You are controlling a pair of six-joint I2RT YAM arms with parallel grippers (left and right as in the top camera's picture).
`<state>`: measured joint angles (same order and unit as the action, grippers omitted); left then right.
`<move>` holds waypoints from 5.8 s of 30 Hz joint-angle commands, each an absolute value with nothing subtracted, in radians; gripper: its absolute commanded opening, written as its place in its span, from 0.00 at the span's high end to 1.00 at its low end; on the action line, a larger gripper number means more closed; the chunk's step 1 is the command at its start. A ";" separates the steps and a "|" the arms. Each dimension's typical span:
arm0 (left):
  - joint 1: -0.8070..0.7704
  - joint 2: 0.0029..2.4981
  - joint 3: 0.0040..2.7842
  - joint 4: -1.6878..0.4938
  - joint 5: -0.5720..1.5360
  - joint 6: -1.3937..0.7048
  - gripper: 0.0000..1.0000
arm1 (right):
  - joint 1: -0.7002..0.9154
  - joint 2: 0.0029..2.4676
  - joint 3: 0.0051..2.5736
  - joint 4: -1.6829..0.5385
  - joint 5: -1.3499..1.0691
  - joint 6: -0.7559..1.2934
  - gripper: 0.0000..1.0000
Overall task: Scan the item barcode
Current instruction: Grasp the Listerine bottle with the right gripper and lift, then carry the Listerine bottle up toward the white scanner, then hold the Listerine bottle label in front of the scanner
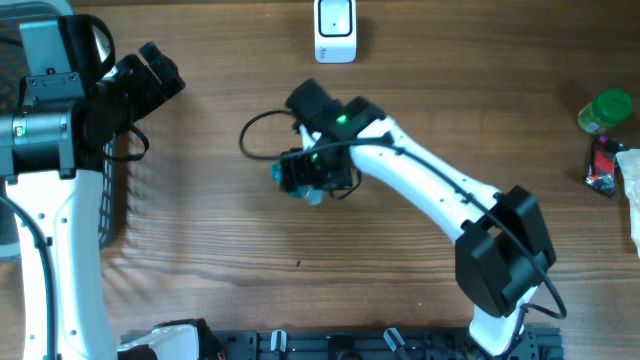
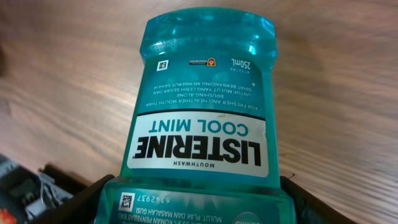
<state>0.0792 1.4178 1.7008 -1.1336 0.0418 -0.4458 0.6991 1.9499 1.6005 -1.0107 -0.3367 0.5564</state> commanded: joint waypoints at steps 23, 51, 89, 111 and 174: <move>0.084 1.422 1.706 -1.132 0.032 -0.433 0.00 | 0.411 1.911 1.691 -1.249 -1.252 0.474 0.43; 0.084 1.422 1.706 -1.132 0.032 -0.433 0.00 | 0.259 1.911 1.691 -0.322 -1.617 1.753 0.60; 0.084 1.422 1.706 -1.132 0.032 -0.433 0.00 | 0.171 1.900 1.691 -0.022 -1.621 1.713 0.72; 0.084 1.422 1.706 -1.132 0.032 -0.433 0.00 | 0.288 1.925 1.449 -0.128 -1.622 1.674 0.73; 0.084 1.422 1.706 -1.132 0.032 -0.433 0.00 | 0.397 2.333 1.661 0.425 0.070 0.319 0.66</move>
